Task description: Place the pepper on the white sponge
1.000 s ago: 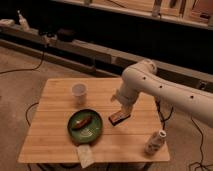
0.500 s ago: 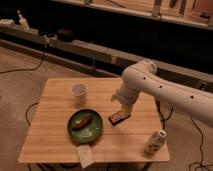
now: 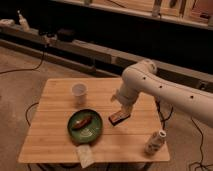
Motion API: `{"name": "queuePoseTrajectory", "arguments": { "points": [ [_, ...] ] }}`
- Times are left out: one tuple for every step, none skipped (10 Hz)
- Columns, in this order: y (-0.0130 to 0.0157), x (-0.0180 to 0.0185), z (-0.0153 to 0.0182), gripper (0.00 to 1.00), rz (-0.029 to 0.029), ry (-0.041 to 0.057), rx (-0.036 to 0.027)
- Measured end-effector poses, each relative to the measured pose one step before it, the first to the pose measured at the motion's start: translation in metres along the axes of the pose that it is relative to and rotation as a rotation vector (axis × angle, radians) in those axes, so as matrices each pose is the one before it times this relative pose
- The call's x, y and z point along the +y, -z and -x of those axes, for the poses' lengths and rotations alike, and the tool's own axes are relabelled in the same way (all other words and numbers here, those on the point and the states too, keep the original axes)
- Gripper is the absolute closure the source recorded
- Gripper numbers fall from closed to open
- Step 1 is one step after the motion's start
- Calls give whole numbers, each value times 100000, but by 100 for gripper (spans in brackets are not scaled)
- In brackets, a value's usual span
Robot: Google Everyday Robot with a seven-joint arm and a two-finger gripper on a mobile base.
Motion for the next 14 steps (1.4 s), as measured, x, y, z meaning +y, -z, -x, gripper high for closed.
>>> {"name": "queuePoseTrajectory", "arguments": {
  "points": [
    [-1, 1, -19, 35, -4, 17, 65],
    [1, -3, 11, 35, -3, -3, -35],
    [30, -162, 112, 35, -376, 344, -418],
    [42, -426, 360, 35, -1116, 1356, -1353],
    [-90, -1120, 1045, 35, -1865, 3252, -2837],
    [-495, -1606, 1471, 35, -2043, 4528, -4318],
    [-1352, -1468, 1019, 35, -1049, 4036, -5055],
    [-1006, -498, -78, 35, -153, 1618, -2800],
    [-1471, -341, -317, 35, 1259, 1967, -2870],
    [-1847, -285, -521, 35, 2892, 1884, -2102],
    [-1844, -506, -691, 35, 3358, 1553, -822],
    [-1307, -465, -867, 35, 2984, 818, 200],
    [-1158, -752, -516, 35, 2748, 889, -200],
    [-1098, -1080, 201, 35, 2734, 1917, -363]
  ]
}}
